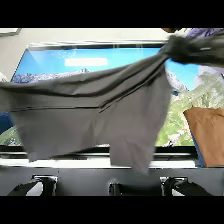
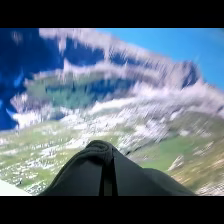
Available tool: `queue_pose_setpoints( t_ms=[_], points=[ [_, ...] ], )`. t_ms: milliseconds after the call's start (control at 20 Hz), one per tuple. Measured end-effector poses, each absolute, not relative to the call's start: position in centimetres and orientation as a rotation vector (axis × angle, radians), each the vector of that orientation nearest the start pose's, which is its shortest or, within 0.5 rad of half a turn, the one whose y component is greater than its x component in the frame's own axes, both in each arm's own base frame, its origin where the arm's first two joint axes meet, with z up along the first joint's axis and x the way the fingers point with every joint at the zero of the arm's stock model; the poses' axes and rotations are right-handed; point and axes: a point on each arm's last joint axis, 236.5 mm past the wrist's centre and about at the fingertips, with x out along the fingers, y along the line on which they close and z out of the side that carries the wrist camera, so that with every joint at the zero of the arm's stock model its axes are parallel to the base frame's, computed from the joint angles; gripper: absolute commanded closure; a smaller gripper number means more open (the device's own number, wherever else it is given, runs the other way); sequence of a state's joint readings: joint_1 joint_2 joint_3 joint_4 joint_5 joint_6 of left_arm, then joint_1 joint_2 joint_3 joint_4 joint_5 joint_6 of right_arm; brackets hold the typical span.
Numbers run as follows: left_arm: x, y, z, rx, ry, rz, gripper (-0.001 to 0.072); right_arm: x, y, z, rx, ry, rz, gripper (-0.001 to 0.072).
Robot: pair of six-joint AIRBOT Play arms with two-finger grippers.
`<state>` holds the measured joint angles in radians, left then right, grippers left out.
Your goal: Fold the clothes and pants, and hang the long-sleeved shirts on hangers.
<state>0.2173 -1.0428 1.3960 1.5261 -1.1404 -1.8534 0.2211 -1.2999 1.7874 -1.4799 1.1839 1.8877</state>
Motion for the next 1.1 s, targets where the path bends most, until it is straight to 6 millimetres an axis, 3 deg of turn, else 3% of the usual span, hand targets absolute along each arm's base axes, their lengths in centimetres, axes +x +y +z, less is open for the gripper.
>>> queue_pose_setpoints(
  t_ms=[150,300,400,450,550,600,700,800,850,1000,1100],
  points=[
    [44.5,7.2,8.8,-0.397,0.978,0.272,0.0689,50.9,13.9,13.4,0.322,0.948,0.115,0.0679],
    [47.0,5.5,-0.7,-0.458,1.159,0.248,0.0689,53.4,15.7,3.6,0.381,1.098,0.096,0.0648],
    [47.6,4.2,-4.4,-0.518,1.228,0.229,0.0654,53.7,16.7,-0.3,0.425,1.164,0.093,0.0464],
    [48.0,3.7,-5.3,-0.543,1.243,0.220,0.0558,53.7,16.9,-1.4,0.447,1.188,0.092,0.0391],
    [48.6,3.6,-5.7,-0.573,1.251,0.214,0.0229,53.6,16.7,-2.2,0.499,1.220,0.103,0.0391],
    [48.8,4.0,-5.1,-0.586,1.252,0.213,0.0157,53.5,16.0,-2.0,0.523,1.235,0.122,0.0390],
    [48.5,5.2,-3.5,-0.594,1.266,0.207,0.0157,53.2,13.7,-0.4,0.562,1.245,0.173,0.0390],
    [47.3,7.0,-1.2,-0.579,1.274,0.194,0.0157,52.7,9.7,1.5,0.578,1.235,0.218,0.0302],
    [46.5,7.9,0.0,-0.570,1.279,0.187,0.0158,52.1,7.3,2.1,0.578,1.238,0.234,0.0296],
    [44.2,10.2,3.0,-0.577,1.258,0.184,0.0158,48.7,2.0,1.3,0.629,1.302,0.275,0.0296],
    [42.8,10.7,4.0,-0.585,1.256,0.176,0.0159,46.2,1.2,-0.3,0.696,1.352,0.329,0.0296]
  ],
)
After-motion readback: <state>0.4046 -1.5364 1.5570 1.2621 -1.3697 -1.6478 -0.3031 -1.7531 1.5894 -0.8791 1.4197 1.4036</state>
